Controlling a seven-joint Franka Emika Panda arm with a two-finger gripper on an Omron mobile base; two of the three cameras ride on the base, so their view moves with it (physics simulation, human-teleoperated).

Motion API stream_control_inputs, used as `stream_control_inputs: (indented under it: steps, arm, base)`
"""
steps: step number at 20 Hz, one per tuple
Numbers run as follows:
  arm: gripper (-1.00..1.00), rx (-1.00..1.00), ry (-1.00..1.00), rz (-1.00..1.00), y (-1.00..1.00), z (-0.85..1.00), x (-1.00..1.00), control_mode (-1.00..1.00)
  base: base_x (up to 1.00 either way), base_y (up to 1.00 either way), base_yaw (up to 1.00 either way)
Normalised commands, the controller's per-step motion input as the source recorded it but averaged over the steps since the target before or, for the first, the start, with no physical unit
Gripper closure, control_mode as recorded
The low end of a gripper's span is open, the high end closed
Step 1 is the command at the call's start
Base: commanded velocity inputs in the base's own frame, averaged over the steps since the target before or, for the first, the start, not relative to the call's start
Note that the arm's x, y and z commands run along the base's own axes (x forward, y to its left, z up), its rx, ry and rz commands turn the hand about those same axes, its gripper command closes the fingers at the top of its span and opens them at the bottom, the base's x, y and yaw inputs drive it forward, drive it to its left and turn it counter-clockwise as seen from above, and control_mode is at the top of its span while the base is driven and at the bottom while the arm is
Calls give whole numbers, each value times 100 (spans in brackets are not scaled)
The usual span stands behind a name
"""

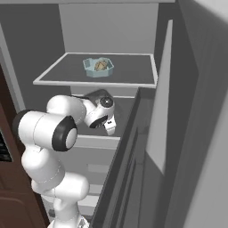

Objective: Place two dumplings into each of the tupperware containers and then place the containers in the fridge.

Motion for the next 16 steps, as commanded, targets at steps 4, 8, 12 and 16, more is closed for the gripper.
stream_control_inputs:
  steps: [4, 8, 12, 16]
  arm:
    - [-100, 0, 0, 0, 0, 0, 0, -100]
    - [-100, 0, -15, 0, 0, 3, 0, -100]
    - [-100, 0, -24, 0, -4, 11, -17, -100]
    - [-100, 1, -18, 0, -24, 27, -65, -100]
  base:
    - [0, 0, 0]
    - [0, 0, 0]
    - [0, 0, 0]
    - [0, 0, 0]
